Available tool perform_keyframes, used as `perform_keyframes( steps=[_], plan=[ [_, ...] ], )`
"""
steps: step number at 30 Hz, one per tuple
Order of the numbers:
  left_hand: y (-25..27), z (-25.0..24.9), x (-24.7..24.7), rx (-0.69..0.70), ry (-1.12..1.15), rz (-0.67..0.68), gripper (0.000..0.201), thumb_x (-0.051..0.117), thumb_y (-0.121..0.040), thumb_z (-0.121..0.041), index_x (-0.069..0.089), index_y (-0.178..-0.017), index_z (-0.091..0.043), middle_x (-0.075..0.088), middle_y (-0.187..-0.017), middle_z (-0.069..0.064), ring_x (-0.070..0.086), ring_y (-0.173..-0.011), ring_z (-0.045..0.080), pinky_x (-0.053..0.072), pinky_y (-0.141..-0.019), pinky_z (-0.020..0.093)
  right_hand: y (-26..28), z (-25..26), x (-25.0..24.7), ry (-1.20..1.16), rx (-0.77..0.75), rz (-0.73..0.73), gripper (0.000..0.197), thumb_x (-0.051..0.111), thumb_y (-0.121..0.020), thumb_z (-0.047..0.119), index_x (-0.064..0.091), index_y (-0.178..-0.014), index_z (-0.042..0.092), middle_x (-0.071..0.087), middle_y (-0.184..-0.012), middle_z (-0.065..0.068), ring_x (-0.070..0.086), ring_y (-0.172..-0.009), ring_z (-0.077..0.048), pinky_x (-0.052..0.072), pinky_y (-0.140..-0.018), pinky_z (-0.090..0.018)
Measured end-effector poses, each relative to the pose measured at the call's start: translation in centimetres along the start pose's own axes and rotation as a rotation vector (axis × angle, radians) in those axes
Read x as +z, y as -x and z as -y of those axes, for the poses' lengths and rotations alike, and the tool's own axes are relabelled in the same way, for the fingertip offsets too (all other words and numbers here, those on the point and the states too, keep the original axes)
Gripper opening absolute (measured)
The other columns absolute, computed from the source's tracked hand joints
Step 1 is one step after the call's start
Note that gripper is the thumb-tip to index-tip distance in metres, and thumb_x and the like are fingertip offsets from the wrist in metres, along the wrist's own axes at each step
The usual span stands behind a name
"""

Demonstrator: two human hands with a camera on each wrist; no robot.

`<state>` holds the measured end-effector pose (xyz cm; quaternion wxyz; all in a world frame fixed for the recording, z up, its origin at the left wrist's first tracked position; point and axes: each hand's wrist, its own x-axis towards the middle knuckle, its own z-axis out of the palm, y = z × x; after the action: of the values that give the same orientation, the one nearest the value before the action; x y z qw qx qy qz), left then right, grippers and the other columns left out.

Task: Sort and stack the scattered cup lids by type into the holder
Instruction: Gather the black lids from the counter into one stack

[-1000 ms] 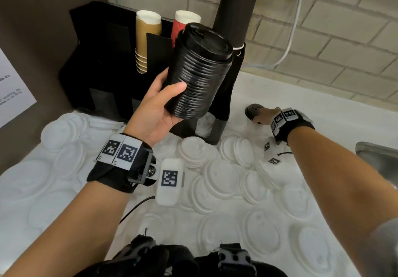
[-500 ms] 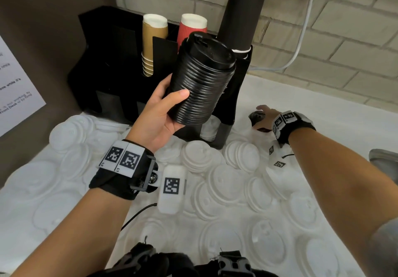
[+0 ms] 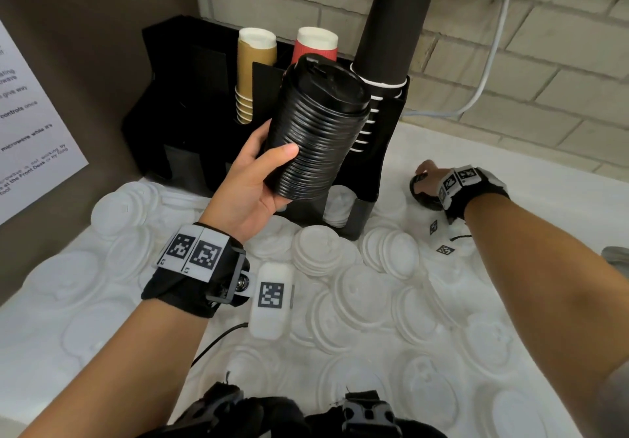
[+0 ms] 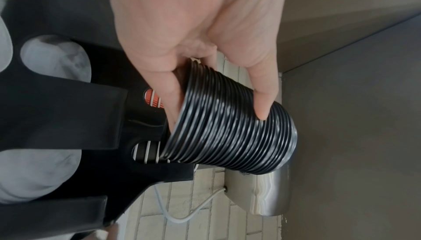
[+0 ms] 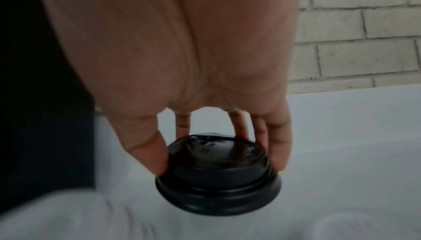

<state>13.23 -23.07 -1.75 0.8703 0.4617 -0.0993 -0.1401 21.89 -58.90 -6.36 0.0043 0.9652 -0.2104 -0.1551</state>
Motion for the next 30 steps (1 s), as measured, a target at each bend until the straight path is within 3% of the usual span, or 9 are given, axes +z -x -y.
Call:
perform_keyframes(
  steps=[2, 5, 7, 10, 13, 19, 24, 27, 30],
  plan=[
    [0.2, 0.1, 0.0, -0.001, 0.011, 0.001, 0.062, 0.063, -0.084, -0.019, 0.044, -0.142, -0.022, 0.065, -0.126, 0.003, 0.065, -0.113, 0.021, 0.057, -0.077, 0.036, 1.4, -0.1, -1.5, -0.213, 0.074, -0.099, 0.046, 0.044, -0.094, 0.042, 0.033, -0.134, 0.021, 0.049, -0.091, -0.012, 0.049, -0.073, -0.027, 0.038, -0.064, -0.035],
    [0.7, 0.3, 0.1, -0.005, 0.037, 0.027, 0.058, 0.062, -0.087, -0.017, 0.044, -0.143, -0.02, 0.065, -0.125, 0.003, 0.064, -0.114, 0.022, 0.057, -0.078, 0.037, 4.5, 0.1, -4.3, -0.643, 0.073, -0.126, 0.044, 0.05, -0.089, 0.046, 0.038, -0.125, 0.022, 0.049, -0.104, -0.014, 0.051, -0.091, -0.032, 0.042, -0.08, -0.041],
    [1.3, 0.3, 0.3, -0.005, 0.043, 0.046, 0.057, 0.061, -0.088, -0.015, 0.044, -0.142, -0.02, 0.065, -0.125, 0.004, 0.064, -0.114, 0.022, 0.057, -0.079, 0.037, 7.8, 0.7, -6.1, -0.975, -0.012, -0.136, 0.031, 0.054, -0.086, 0.042, 0.04, -0.108, 0.023, 0.05, -0.097, -0.012, 0.051, -0.092, -0.031, 0.044, -0.076, -0.042],
    [2.3, 0.3, 0.5, -0.012, 0.056, 0.076, 0.057, 0.061, -0.088, -0.015, 0.044, -0.142, -0.018, 0.065, -0.125, 0.005, 0.065, -0.113, 0.022, 0.056, -0.08, 0.037, 13.6, 2.0, -8.3, -1.237, -0.113, -0.225, 0.026, 0.051, -0.089, 0.037, 0.036, -0.11, 0.032, 0.054, -0.107, -0.003, 0.056, -0.094, -0.026, 0.049, -0.067, -0.037],
    [3.4, 0.2, 0.3, -0.029, 0.072, 0.094, 0.061, 0.062, -0.085, -0.015, 0.043, -0.143, -0.018, 0.064, -0.127, 0.006, 0.064, -0.115, 0.023, 0.056, -0.079, 0.036, 19.6, 4.2, -8.9, -1.402, -0.346, -0.349, 0.017, 0.051, -0.085, 0.038, 0.043, -0.1, 0.036, 0.062, -0.089, 0.006, 0.06, -0.076, -0.015, 0.048, -0.066, -0.032],
    [5.0, -0.2, -1.2, -0.081, 0.061, 0.124, 0.068, 0.07, -0.076, -0.018, 0.046, -0.14, -0.019, 0.064, -0.126, 0.007, 0.065, -0.111, 0.023, 0.057, -0.075, 0.036, 27.7, 9.9, -6.6, -1.36, -0.566, -0.452, 0.026, 0.059, -0.072, 0.05, 0.056, -0.096, 0.04, 0.065, -0.086, 0.015, 0.059, -0.074, -0.003, 0.046, -0.068, -0.028],
    [6.2, -1.4, -3.9, -0.094, 0.029, 0.141, 0.059, 0.066, -0.078, -0.016, 0.052, -0.134, -0.024, 0.067, -0.12, 0.001, 0.068, -0.104, 0.017, 0.058, -0.072, 0.033, 30.2, 13.8, -5.3, -1.29, -0.577, -0.601, 0.023, 0.065, -0.078, 0.034, 0.061, -0.1, 0.033, 0.062, -0.098, 0.022, 0.062, -0.088, -0.014, 0.049, -0.077, -0.028],
    [6.8, -2.1, -5.3, -0.103, 0.003, 0.16, 0.055, 0.067, -0.076, -0.016, 0.056, -0.129, -0.029, 0.067, -0.119, -0.001, 0.067, -0.104, 0.016, 0.057, -0.072, 0.034, 30.9, 16.0, -5.1, -1.223, -0.606, -0.657, 0.025, 0.064, -0.078, 0.026, 0.064, -0.103, 0.032, 0.058, -0.117, 0.002, 0.06, -0.105, -0.016, 0.05, -0.09, -0.032],
    [7.1, -2.9, -6.6, -0.121, -0.005, 0.167, 0.056, 0.069, -0.075, -0.016, 0.056, -0.128, -0.029, 0.066, -0.12, 0.0, 0.067, -0.104, 0.017, 0.057, -0.072, 0.033, 31.6, 17.9, -5.1, -1.138, -0.629, -0.689, 0.027, 0.066, -0.079, 0.02, 0.065, -0.103, 0.032, 0.053, -0.118, 0.005, 0.055, -0.111, -0.009, 0.048, -0.095, -0.029]
  ],
)
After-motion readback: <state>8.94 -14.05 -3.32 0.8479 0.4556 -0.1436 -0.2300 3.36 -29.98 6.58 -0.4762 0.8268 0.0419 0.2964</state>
